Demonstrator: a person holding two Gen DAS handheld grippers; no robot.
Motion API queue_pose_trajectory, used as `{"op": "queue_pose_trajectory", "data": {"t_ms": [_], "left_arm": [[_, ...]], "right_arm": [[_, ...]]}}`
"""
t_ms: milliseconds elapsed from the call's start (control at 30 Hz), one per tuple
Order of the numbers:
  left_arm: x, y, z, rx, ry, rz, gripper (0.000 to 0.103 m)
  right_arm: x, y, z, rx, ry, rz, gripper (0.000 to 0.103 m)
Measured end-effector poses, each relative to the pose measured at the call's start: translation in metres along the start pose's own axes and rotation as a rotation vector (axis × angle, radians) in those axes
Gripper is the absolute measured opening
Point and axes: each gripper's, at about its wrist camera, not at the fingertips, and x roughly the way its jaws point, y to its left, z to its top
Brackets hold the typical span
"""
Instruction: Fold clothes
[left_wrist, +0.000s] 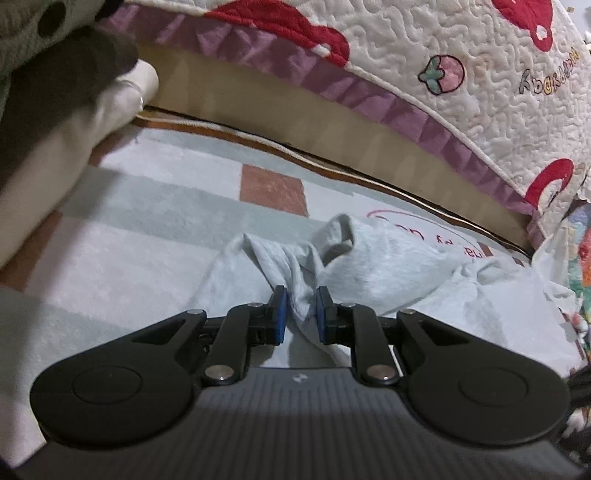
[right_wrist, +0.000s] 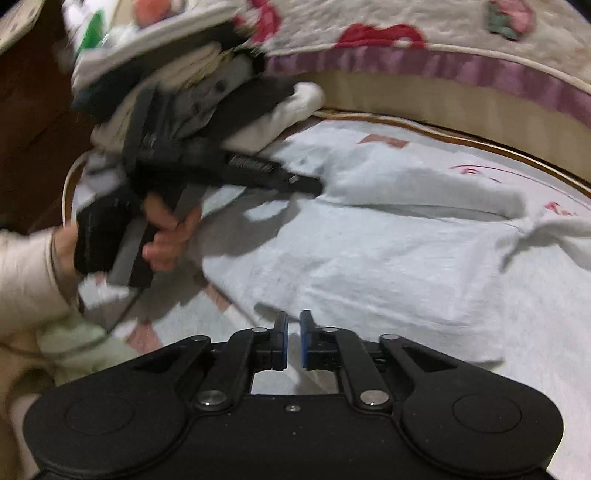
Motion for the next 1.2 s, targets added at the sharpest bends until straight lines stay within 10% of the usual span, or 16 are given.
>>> {"op": "queue_pose_trajectory", "data": {"t_ms": [233, 433, 500, 600, 633, 733, 933, 1200], "left_arm": [[0.000, 0.004, 0.001, -0.012, -0.005, 0.003, 0.016], [0.001, 0.008, 0.001, -0.007, -0.010, 0.029, 0.014], [0.002, 0.009, 0.001, -0.013, -0.004, 0.023, 0.014], [0.003, 0.007, 0.002, 0.006, 0.006, 0.030, 0.014], [0.003, 0.007, 0.002, 0.013, 0.012, 0.035, 0.014], [0.004, 0.003, 0.002, 0.038, 0.018, 0.054, 0.014], [0.003, 0.001, 0.003, 0.051, 0.024, 0.065, 0.014], [0.003, 0.002, 0.005, 0.041, 0.039, 0.054, 0.015]], "right_arm": [[-0.017, -0.018, 0.004, 0.052, -0.038, -0.210, 0.052], [-0.013, -0.060, -0.013, 0.298, -0.075, -0.338, 0.063], [-0.012, -0.074, -0.020, 0.397, -0.112, -0.292, 0.063], [-0.018, -0.075, -0.023, 0.393, -0.149, -0.211, 0.009], [-0.023, -0.073, -0.022, 0.383, -0.167, -0.190, 0.007], [-0.046, -0.069, -0.023, 0.390, -0.216, -0.225, 0.007], [-0.032, -0.063, -0.024, 0.220, -0.024, -0.480, 0.013], [-0.041, -0.037, -0.003, 0.175, -0.146, -0.429, 0.037]]}}
